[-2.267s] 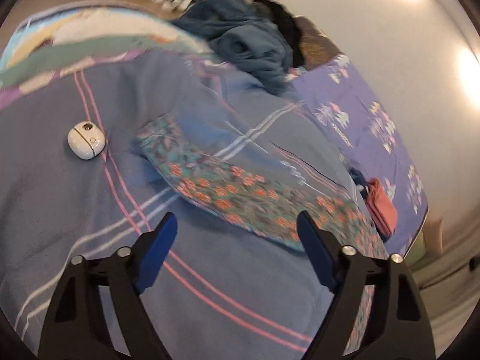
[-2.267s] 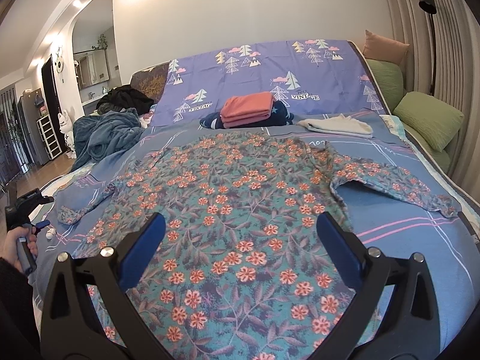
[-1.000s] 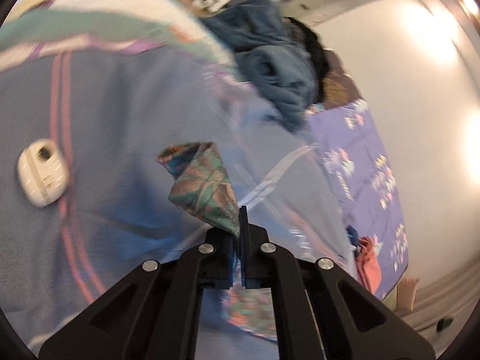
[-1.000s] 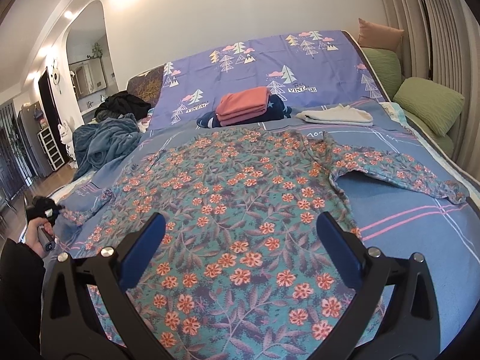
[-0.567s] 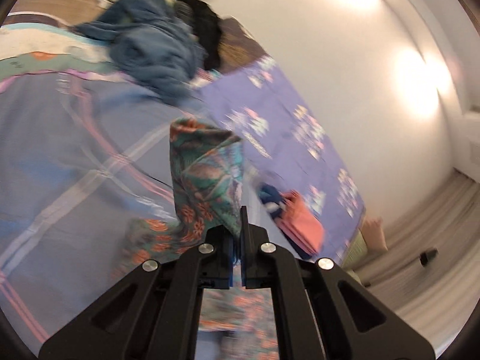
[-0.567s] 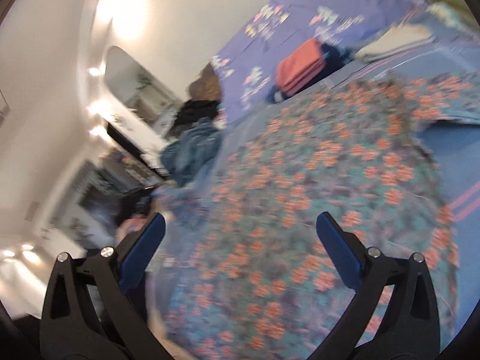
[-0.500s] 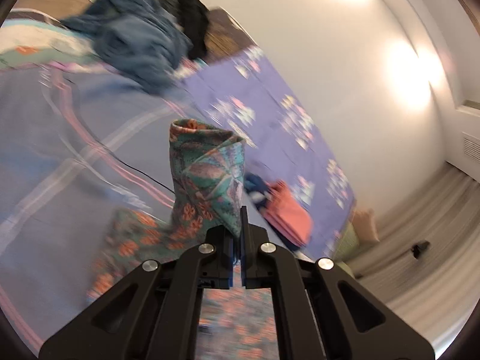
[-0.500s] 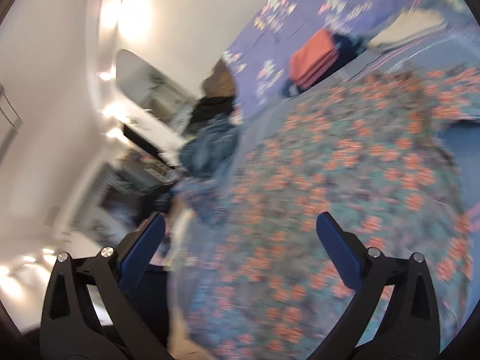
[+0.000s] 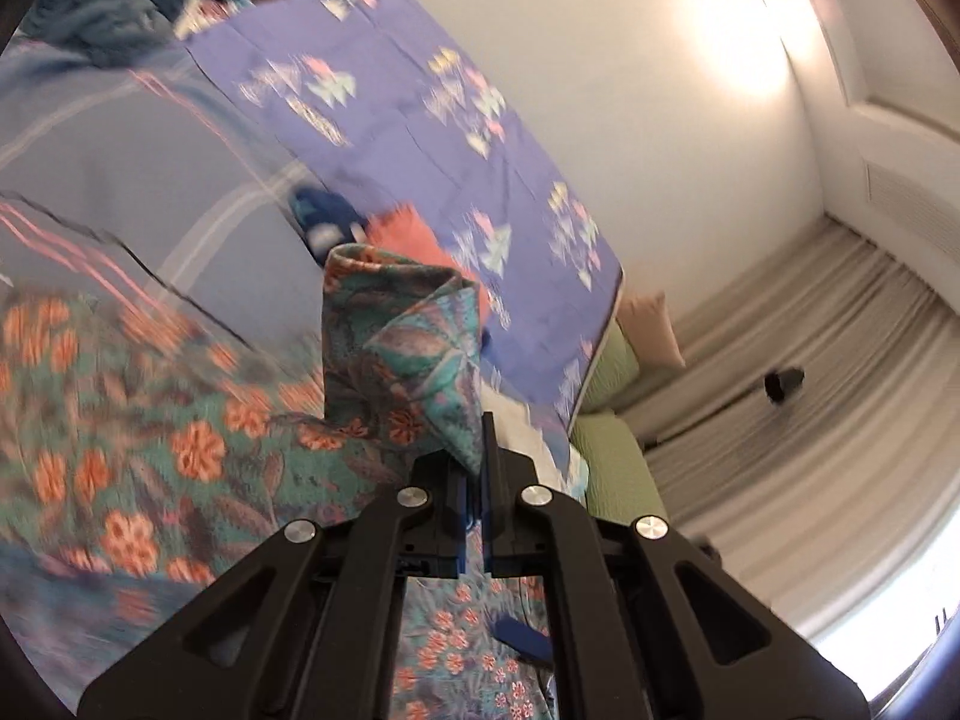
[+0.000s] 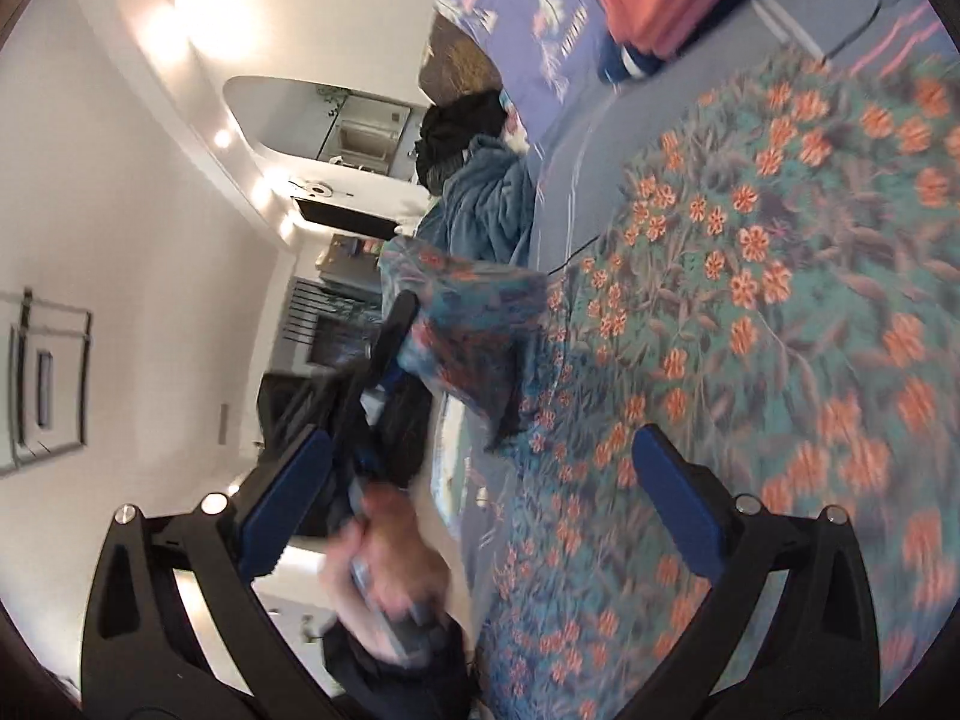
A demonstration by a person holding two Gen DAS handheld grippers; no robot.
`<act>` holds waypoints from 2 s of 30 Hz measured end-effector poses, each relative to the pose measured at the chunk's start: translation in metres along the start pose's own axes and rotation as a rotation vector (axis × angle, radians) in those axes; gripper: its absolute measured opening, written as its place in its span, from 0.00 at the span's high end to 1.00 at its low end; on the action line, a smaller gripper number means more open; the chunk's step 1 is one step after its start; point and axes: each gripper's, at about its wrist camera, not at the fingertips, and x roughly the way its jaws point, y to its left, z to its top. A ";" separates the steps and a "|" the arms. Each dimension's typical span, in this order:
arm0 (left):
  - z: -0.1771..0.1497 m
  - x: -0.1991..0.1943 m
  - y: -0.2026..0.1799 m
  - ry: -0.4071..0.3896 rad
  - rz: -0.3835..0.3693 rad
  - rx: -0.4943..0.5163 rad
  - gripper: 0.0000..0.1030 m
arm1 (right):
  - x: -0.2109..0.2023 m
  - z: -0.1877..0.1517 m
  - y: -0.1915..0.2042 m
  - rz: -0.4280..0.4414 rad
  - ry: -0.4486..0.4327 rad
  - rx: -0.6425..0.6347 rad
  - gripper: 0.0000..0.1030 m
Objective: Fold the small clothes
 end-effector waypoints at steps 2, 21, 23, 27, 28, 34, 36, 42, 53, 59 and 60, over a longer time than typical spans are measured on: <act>-0.020 0.024 0.001 0.042 -0.006 -0.002 0.98 | -0.001 0.008 -0.021 -0.006 -0.033 0.028 0.02; -0.115 0.103 -0.026 0.293 -0.078 0.325 0.97 | -0.032 0.021 -0.072 0.034 -0.047 0.077 0.02; -0.118 0.112 -0.028 0.331 -0.072 0.343 0.75 | -0.035 0.020 -0.075 0.048 -0.037 0.084 0.02; -0.118 0.115 -0.029 0.338 -0.084 0.363 0.47 | -0.049 0.020 -0.082 0.072 -0.038 0.107 0.05; -0.118 0.115 -0.029 0.337 -0.088 0.364 0.47 | -0.053 0.019 -0.082 0.074 -0.041 0.109 0.06; -0.117 0.111 -0.025 0.339 -0.118 0.322 0.45 | -0.062 0.014 -0.088 -0.060 -0.034 0.096 0.60; -0.112 0.106 -0.022 0.316 -0.133 0.288 0.43 | -0.066 0.015 -0.094 -0.116 -0.051 0.111 0.82; -0.090 0.074 -0.003 0.129 -0.118 0.176 0.38 | -0.082 0.013 -0.090 -0.144 -0.133 0.067 0.94; -0.055 0.028 0.021 -0.126 0.041 0.120 0.38 | -0.118 0.020 -0.082 -0.287 -0.355 0.029 0.95; -0.031 0.000 0.050 -0.217 0.166 0.047 0.34 | -0.119 0.016 -0.091 -0.388 -0.340 0.031 0.94; -0.025 -0.006 0.060 -0.232 0.188 0.015 0.34 | -0.119 0.016 -0.089 -0.415 -0.343 0.020 0.94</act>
